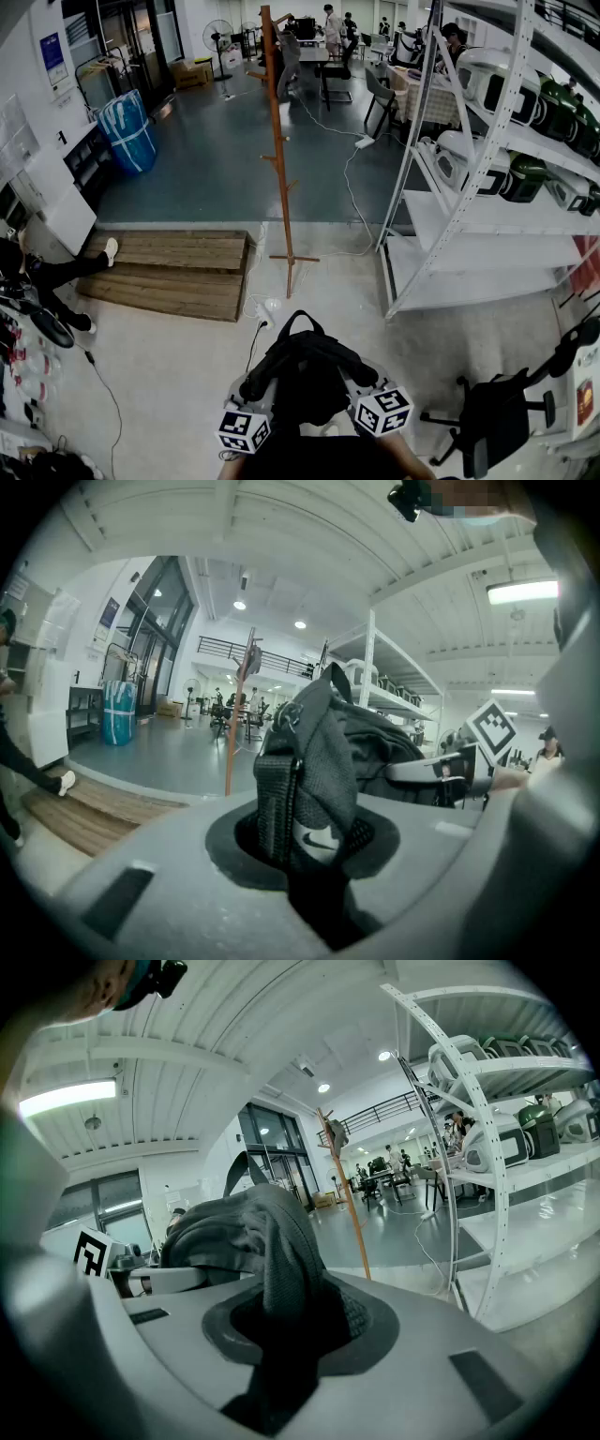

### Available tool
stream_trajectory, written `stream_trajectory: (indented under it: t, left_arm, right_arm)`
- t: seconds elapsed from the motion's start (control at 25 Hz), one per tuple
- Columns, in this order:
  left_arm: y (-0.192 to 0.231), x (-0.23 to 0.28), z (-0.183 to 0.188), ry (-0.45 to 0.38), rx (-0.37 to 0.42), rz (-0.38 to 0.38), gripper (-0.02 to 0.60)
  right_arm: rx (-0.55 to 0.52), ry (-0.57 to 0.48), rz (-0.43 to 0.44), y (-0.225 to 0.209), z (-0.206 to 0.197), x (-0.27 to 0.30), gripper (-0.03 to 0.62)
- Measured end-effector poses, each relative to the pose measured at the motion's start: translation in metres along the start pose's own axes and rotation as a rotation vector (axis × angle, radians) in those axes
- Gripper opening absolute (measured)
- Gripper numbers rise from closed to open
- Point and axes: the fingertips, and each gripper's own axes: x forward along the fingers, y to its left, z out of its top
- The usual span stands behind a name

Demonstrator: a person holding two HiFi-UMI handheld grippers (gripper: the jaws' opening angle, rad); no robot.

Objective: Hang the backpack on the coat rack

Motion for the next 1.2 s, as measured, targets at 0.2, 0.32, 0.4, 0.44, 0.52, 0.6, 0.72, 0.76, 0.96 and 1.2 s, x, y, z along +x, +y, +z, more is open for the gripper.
stream_trajectory:
  t: [0.2,0.32,0.4,0.44,0.52,0.6,0.72,0.76,0.96,1.2]
  left_arm:
    - [0.009,0.001,0.003,0.000,0.000,0.000,0.094]
    - [0.016,0.004,0.003,0.002,-0.001,-0.002,0.094]
    - [0.021,0.006,0.004,0.005,-0.002,-0.005,0.095]
    - [0.025,0.007,0.004,0.007,-0.004,-0.006,0.095]
    - [0.033,0.008,0.005,0.015,-0.013,-0.008,0.094]
    - [0.042,0.010,0.007,0.021,-0.020,-0.012,0.094]
    - [0.056,0.014,0.010,0.021,-0.017,-0.032,0.094]
    - [0.061,0.015,0.010,0.021,-0.017,-0.039,0.094]
    - [0.092,0.022,0.012,0.026,-0.029,-0.067,0.094]
    - [0.127,0.038,0.020,0.036,-0.018,-0.108,0.094]
  right_arm:
    - [0.000,0.002,0.005,0.004,0.002,0.009,0.091]
    - [0.000,0.008,0.003,0.005,0.001,0.016,0.091]
    - [0.002,0.007,-0.005,0.006,0.003,0.021,0.091]
    - [0.004,0.007,-0.009,0.007,0.004,0.024,0.091]
    - [0.010,0.008,-0.015,0.010,0.005,0.031,0.091]
    - [0.014,0.008,-0.021,0.014,0.007,0.039,0.091]
    - [0.018,0.008,-0.031,0.019,0.009,0.052,0.091]
    - [0.020,0.009,-0.034,0.020,0.009,0.057,0.091]
    - [0.028,0.007,-0.057,0.032,0.011,0.085,0.092]
    - [0.045,-0.014,-0.096,0.036,0.019,0.119,0.092]
